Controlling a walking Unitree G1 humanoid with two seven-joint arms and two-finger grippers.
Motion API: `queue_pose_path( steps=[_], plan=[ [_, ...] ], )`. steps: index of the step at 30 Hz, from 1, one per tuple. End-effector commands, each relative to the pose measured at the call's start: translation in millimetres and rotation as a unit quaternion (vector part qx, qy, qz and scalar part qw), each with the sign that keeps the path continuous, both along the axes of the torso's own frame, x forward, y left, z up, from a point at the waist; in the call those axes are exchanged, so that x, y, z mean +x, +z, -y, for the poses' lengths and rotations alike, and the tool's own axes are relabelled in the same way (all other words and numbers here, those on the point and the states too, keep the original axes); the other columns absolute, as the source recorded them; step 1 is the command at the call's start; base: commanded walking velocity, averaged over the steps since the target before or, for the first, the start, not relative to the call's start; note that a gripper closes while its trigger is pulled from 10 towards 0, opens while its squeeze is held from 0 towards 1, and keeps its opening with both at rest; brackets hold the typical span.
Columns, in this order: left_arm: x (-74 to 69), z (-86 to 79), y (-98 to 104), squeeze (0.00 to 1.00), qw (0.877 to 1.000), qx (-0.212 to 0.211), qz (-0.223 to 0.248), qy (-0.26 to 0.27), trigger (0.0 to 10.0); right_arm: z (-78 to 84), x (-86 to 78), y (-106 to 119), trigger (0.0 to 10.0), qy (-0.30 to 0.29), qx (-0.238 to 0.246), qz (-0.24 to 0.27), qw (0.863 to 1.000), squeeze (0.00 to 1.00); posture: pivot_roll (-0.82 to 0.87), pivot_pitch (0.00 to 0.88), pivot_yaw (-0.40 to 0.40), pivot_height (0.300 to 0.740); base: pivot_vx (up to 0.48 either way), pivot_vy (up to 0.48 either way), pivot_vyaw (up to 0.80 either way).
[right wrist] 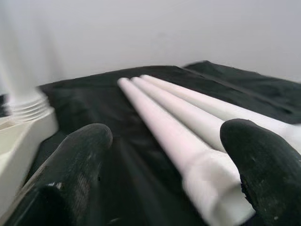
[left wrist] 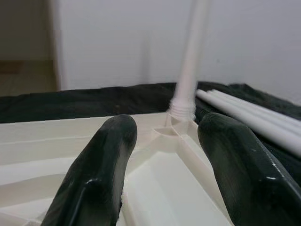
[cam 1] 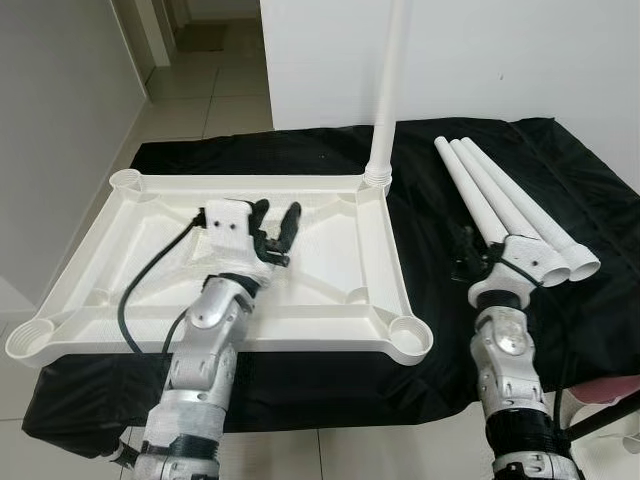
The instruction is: Building children table
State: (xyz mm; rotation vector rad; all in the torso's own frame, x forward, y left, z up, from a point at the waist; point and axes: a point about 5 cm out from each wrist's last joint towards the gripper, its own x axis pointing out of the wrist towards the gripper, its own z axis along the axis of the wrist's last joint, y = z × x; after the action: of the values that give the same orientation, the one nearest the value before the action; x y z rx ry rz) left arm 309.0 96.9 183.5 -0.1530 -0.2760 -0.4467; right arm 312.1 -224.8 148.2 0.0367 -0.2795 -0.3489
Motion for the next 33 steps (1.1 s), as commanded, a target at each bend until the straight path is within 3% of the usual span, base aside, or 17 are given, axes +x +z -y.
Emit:
queue_pose_path(
  steps=[1, 11, 20, 33],
  plan=[
    [-3.9, 5.6, 1, 0.0, 0.999, 0.03, 0.014, -0.041, 10.0, 0.4, -1.6, -8, 10.0, -0.004, 0.031, -0.011, 0.999, 0.0, -0.07, 0.035, 0.06, 0.74, 0.0, 0.0, 0.0],
    [-3.3, 10.8, -1, 0.0, 0.999, 0.043, 0.012, -0.028, 10.0, 0.4, -4.8, -31, 10.0, -0.011, 0.092, -0.032, 0.995, 0.0, -0.05, 0.023, 0.07, 0.74, 0.0, 0.0, 0.0],
    [-1.9, 3.8, -2, 0.0, 0.997, 0.065, 0.01, -0.025, 10.0, -1.4, -1.0, -41, 10.0, 0.003, 0.133, -0.045, 0.99, 0.0, -0.03, 0.033, 0.083, 0.74, 0.0, 0.0, 0.0],
    [-9.1, 1.6, -4, 0.0, 0.997, 0.076, 0.002, -0.019, 10.0, 3.9, 10.5, -34, 10.0, 0.02, 0.129, -0.037, 0.991, 0.0, 0.01, 0.065, 0.085, 0.74, 0.0, 0.0, 0.0]
  ],
)
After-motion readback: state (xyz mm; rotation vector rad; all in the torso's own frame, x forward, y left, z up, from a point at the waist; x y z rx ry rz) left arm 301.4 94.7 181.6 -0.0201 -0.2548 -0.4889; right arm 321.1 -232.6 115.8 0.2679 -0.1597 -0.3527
